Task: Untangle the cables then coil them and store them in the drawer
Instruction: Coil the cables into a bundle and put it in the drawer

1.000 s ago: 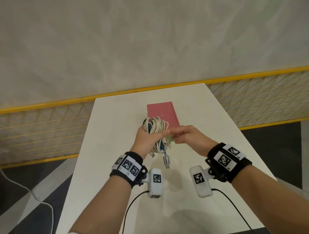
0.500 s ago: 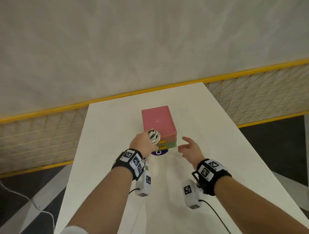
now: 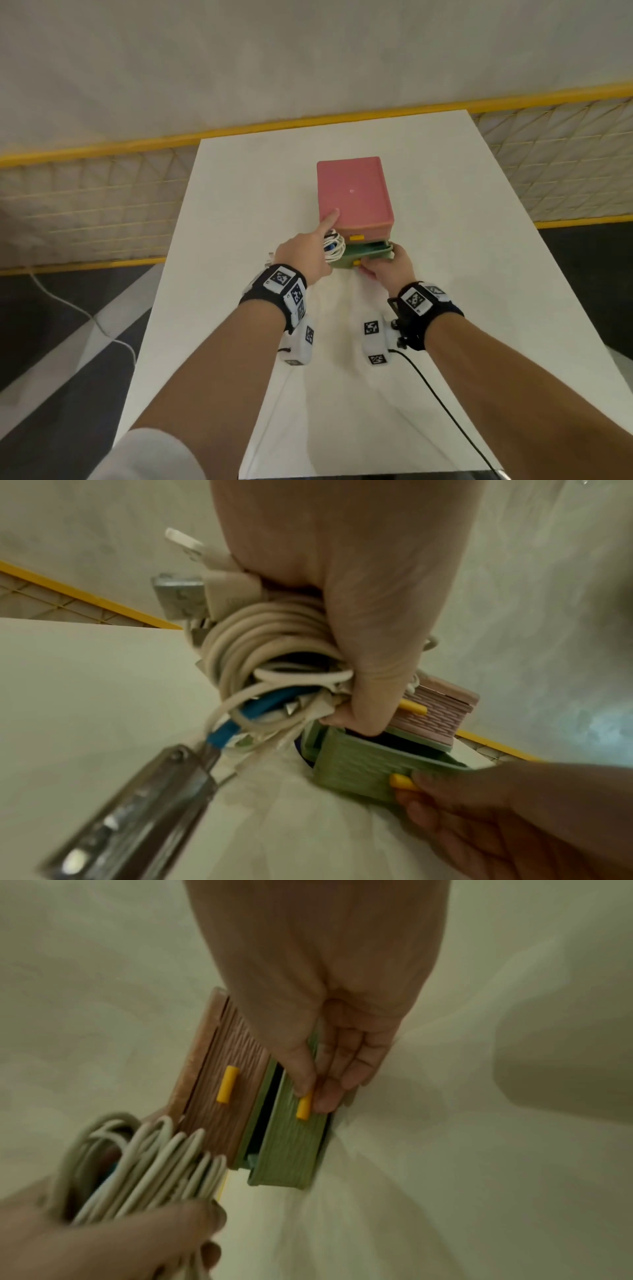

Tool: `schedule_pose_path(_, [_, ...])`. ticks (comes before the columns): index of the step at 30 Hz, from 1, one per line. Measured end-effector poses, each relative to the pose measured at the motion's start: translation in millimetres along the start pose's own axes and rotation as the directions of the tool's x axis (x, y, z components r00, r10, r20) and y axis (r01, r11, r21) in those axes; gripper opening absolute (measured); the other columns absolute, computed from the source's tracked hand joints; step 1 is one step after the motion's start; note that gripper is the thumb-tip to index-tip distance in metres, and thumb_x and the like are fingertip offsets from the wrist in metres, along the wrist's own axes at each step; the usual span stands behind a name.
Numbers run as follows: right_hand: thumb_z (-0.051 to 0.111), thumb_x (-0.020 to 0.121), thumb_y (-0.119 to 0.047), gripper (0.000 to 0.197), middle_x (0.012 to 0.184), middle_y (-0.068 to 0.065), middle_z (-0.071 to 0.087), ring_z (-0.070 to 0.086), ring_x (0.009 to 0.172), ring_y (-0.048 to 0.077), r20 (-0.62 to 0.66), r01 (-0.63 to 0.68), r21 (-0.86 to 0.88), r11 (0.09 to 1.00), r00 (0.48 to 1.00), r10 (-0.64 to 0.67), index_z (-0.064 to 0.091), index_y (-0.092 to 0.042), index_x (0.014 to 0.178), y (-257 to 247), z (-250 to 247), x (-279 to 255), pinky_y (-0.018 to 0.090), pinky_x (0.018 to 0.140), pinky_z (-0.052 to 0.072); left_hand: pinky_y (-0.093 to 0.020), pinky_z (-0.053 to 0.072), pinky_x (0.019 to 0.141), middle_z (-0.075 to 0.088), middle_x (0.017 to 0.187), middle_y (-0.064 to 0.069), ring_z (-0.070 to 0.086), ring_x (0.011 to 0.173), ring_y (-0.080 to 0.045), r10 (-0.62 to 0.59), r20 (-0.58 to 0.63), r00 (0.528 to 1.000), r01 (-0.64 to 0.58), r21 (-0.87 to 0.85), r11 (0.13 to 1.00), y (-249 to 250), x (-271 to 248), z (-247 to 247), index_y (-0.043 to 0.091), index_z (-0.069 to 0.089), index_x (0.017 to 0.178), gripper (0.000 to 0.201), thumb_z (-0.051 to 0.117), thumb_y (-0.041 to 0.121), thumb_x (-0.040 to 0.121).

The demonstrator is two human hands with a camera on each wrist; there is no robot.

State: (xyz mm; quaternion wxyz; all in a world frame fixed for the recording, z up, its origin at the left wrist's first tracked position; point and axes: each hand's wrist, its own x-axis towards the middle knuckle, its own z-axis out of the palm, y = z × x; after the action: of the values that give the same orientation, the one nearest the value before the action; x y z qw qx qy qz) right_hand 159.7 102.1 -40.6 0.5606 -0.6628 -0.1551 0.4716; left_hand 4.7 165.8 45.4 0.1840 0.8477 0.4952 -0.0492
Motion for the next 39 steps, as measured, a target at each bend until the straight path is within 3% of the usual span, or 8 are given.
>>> schedule_pose_path(6, [0.07,0.078,-0.002,0.05,0.102,0.022,0.062,0.061,0.068,0.021,-0.003,-0.058,-0.133,0.989,0.998,0.058,0.041,0.002,0.119,11.5,-23.5,-51.3,0.021,0.054,0.052,-0.031,0.045,0.064,0.068,0.091,-0.003,0.059,0.071,-0.023,-0.009,-0.014,1.0,0.009,0.011,1.0,-1.3,2.8,2.8,0.056,-0.003,0.146,0.103,0.07,0.027,0.079])
schedule_pose_path(9, [0.064,0.074,-0.035,0.057,0.121,0.016,0.053,0.055,0.101,0.029,-0.115,-0.04,-0.469,0.882,0.993,-0.016,0.049,-0.012,0.124,-0.7,-29.2,-51.7,0.038,0.089,0.047,-0.031,0.047,0.066,0.068,0.094,-0.003,0.061,0.075,-0.024,-0.006,0.024,1.0,0.005,0.018,1.0,1.2,2.7,-1.9,0.052,-0.001,0.148,0.102,0.069,0.027,0.078])
schedule_pose_path(12, [0.06,0.078,-0.031,0.055,0.127,0.016,0.041,0.046,0.117,0.03,-0.123,0.102,-0.602,0.792,0.968,-0.218,0.05,-0.015,0.13,-19.3,-27.3,-38.0,0.037,0.102,0.037,-0.035,0.053,0.074,0.068,0.105,-0.003,0.064,0.086,-0.027,-0.002,-0.007,1.0,0.002,-0.047,0.999,7.9,-3.1,-5.7,0.042,0.018,0.149,0.092,0.071,0.024,0.076])
schedule_pose_path(20, [0.049,0.087,-0.002,0.047,0.105,0.02,0.059,0.052,0.08,0.022,0.132,0.27,-0.677,0.684,0.96,-0.248,0.045,-0.007,0.134,-14.5,-32.8,-18.3,0.031,0.076,0.047,-0.038,0.055,0.075,0.068,0.096,-0.005,0.064,0.085,-0.026,0.153,-0.077,0.985,-0.168,-0.263,0.95,51.6,-9.6,6.5,0.014,0.052,0.116,0.046,0.071,0.021,0.074])
schedule_pose_path(27, [0.045,0.082,0.007,0.079,0.148,0.008,0.035,0.047,0.125,0.022,0.268,0.455,-0.605,0.653,0.889,-0.371,0.018,-0.026,0.148,-14.0,-39.8,-36.2,0.042,0.102,0.044,-0.037,0.055,0.081,0.066,0.108,-0.011,0.065,0.098,-0.029,-0.084,0.212,0.974,0.072,0.067,0.995,79.5,22.6,39.9,0.006,0.062,0.108,0.026,0.067,0.015,0.083])
schedule_pose_path(32, [0.05,0.084,0.008,0.07,0.154,-0.004,0.032,0.052,0.119,0.024,0.426,0.615,-0.713,0.337,0.762,-0.488,0.036,-0.024,0.144,1.2,-43.1,-43.4,0.037,0.1,0.047,-0.035,0.049,0.084,0.065,0.116,-0.011,0.062,0.107,-0.028,-0.111,0.136,0.984,0.108,0.026,0.994,83.7,32.0,48.5,0.007,0.063,0.107,0.018,0.051,0.012,0.095])
schedule_pose_path(36, [0.049,0.087,0.0,0.06,0.148,0.005,0.042,0.055,0.104,0.031,0.481,0.562,-0.804,0.194,0.807,-0.342,0.036,-0.017,0.144,1.2,-38.1,-37.6,0.036,0.085,0.048,-0.031,0.048,0.065,0.065,0.085,-0.005,0.066,0.088,-0.025,-0.049,0.315,0.948,0.026,0.079,0.997,77.0,33.3,38.7,0.012,0.058,0.08,0.013,0.06,0.023,0.087])
schedule_pose_path(39, [0.05,0.088,-0.009,0.041,0.124,0.008,0.06,0.055,0.094,0.031,0.486,0.541,-0.833,0.116,0.815,-0.315,0.048,-0.013,0.13,-2.6,-32.5,-36.3,0.032,0.075,0.042,-0.028,0.047,0.063,0.064,0.083,0.0,0.065,0.08,-0.021,-0.028,0.257,0.966,-0.023,0.192,0.981,69.8,24.8,36.7,0.013,0.059,0.091,0.029,0.07,0.036,0.076])
